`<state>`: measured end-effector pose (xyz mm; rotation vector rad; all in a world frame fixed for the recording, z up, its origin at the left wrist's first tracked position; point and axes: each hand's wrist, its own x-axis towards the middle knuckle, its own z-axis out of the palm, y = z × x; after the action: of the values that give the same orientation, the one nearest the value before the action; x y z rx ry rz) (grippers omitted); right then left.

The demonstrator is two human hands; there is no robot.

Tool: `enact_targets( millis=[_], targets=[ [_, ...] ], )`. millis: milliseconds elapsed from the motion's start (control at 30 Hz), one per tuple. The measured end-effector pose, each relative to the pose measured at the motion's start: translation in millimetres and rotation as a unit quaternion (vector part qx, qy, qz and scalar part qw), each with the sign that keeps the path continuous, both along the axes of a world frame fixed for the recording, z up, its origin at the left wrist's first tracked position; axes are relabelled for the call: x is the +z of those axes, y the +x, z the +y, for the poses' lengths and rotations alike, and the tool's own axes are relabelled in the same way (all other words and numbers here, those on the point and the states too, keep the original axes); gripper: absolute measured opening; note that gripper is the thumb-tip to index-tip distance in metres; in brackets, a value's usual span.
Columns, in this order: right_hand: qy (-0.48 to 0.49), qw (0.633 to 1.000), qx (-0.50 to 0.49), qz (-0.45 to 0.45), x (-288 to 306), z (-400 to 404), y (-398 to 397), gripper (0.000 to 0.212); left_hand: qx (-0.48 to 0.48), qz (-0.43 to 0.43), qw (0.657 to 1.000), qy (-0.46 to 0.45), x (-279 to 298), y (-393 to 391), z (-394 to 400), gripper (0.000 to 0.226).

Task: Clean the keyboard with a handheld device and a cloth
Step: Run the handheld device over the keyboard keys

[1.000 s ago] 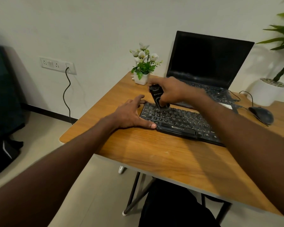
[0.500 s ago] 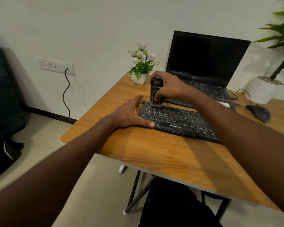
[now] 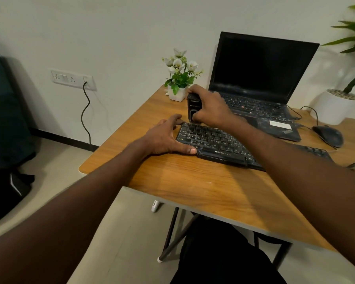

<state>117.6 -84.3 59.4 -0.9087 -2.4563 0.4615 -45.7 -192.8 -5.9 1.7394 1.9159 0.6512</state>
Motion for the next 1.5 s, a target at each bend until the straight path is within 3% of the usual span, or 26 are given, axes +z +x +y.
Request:
enact_targets(
  millis=[100,200,333,500,633,733,867,967,1067,1267,1333,1500],
  targets=[
    [-0.037,0.999,0.036,-0.003,-2.2,0.6,3.4,0.078,-0.002,-0.005,1.000,0.003,-1.4,-0.9,0.2,0.138],
    [0.016,1.000,0.006,-0.008,0.3,3.1,1.5,0.072,0.001,-0.007,1.000,0.002,-1.0,-3.0,1.9,0.138],
    [-0.052,0.998,0.026,0.024,-5.0,8.3,1.2,0.074,-0.004,-0.014,1.000,0.004,-2.5,-2.6,1.0,0.142],
    [0.011,0.999,-0.053,-0.007,-4.9,13.3,2.5,0.075,-0.006,-0.020,1.000,0.006,-1.4,-1.5,0.3,0.141],
    [-0.043,0.998,0.015,0.052,-15.8,5.7,20.8,0.076,-0.008,-0.025,1.000,0.011,-5.1,-4.3,2.1,0.146],
    [-0.083,0.996,0.018,0.008,-16.0,9.7,42.6,0.078,-0.013,-0.029,0.999,0.012,-5.0,-4.8,2.8,0.147],
    [-0.053,0.987,0.030,-0.146,23.1,16.2,37.4,0.075,-0.008,-0.030,0.999,0.010,-4.4,-4.0,2.4,0.149],
    [-0.023,0.996,0.034,-0.081,25.9,5.3,22.9,0.075,-0.010,-0.039,0.999,0.010,-5.5,-5.8,3.7,0.152],
    [-0.058,0.998,0.026,-0.018,4.0,4.2,28.2,0.080,-0.013,-0.039,0.999,0.011,-7.3,-6.0,5.0,0.151],
    [-0.153,0.979,0.055,-0.120,24.5,21.2,52.0,0.085,-0.011,-0.039,0.999,0.007,-7.9,-6.5,8.1,0.152],
    [-0.178,0.979,0.059,-0.084,24.1,16.1,45.5,0.083,-0.010,-0.042,0.999,0.010,-9.4,-7.1,8.9,0.153],
    [-0.131,0.991,0.008,0.032,0.8,16.5,28.1,0.080,-0.009,-0.064,0.998,0.017,-12.5,-10.2,10.5,0.151]
  ],
)
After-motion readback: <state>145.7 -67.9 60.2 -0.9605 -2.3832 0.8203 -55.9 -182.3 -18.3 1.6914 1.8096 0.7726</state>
